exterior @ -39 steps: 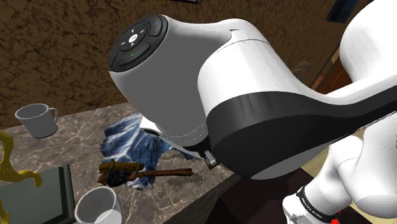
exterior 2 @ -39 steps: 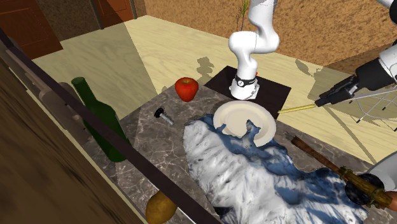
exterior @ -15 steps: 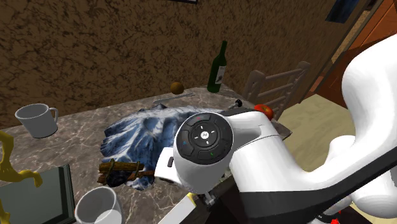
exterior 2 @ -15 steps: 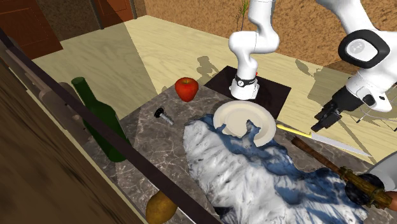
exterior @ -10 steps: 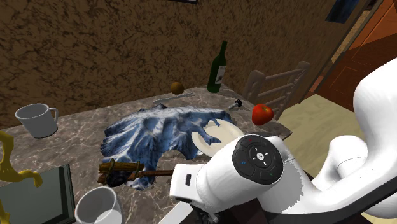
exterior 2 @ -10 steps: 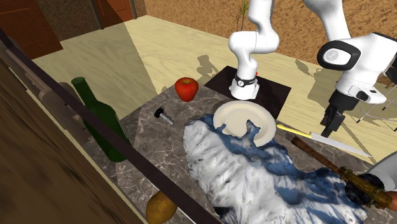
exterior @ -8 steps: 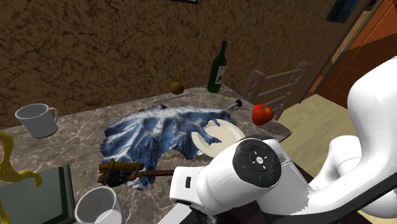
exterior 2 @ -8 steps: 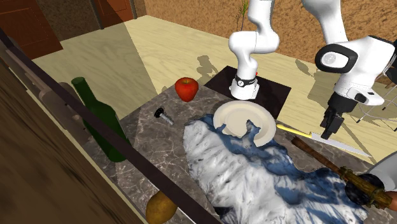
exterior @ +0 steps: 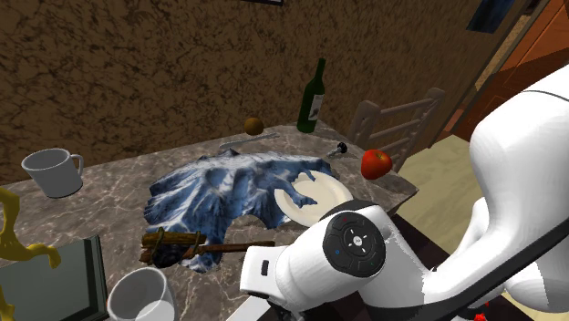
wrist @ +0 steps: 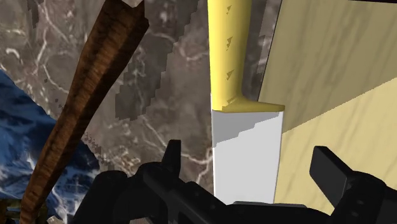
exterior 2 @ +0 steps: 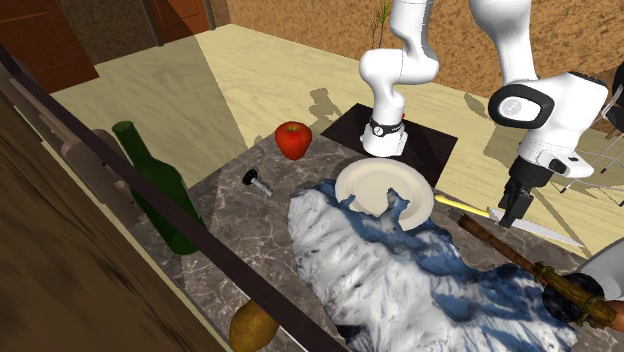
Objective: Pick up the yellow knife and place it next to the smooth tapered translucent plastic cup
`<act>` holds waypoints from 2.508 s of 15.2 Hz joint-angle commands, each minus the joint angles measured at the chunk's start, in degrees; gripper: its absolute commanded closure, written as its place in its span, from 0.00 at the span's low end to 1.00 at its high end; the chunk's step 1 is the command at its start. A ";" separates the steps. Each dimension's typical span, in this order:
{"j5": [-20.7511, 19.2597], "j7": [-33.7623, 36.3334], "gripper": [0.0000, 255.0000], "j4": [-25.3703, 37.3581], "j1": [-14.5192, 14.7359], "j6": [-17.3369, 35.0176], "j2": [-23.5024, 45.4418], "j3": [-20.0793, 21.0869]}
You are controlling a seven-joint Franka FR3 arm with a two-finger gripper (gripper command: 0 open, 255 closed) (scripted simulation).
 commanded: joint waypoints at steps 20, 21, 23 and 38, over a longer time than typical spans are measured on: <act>6.34 -5.32 1.00 0.72 0.54 -3.67 -4.34 0.09; 7.25 -6.09 1.00 0.91 0.67 -4.34 -5.02 0.03; 8.91 -7.54 1.00 1.34 0.97 -5.72 -6.32 -0.14; 16.76 -15.02 1.00 6.51 2.90 -16.86 -13.87 -2.11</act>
